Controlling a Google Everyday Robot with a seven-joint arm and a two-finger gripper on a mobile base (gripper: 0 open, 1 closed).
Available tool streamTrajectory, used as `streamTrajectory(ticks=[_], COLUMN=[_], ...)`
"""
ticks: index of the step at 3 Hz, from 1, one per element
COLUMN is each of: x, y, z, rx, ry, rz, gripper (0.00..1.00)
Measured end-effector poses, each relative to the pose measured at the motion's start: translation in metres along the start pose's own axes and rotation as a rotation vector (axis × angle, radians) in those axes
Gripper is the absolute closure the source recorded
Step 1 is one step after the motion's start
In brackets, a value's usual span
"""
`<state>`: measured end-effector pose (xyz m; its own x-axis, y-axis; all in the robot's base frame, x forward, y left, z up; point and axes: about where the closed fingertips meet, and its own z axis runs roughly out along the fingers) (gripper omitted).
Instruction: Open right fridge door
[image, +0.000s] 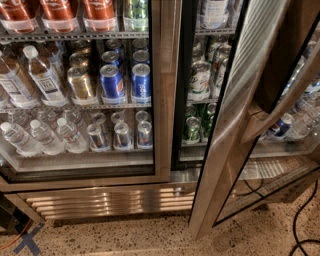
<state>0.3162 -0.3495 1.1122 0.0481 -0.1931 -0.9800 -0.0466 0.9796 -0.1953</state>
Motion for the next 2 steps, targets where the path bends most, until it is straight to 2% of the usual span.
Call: streamTrajectory(ticks=[1, 2], x=[-0.010, -0.039], y=[-0.003, -0.023], z=[-0.001, -0.010], rx=[0.023, 0.126], ry=[-0.025, -0.088], rz=[0.004, -0.017], gripper=[0.00, 0.00])
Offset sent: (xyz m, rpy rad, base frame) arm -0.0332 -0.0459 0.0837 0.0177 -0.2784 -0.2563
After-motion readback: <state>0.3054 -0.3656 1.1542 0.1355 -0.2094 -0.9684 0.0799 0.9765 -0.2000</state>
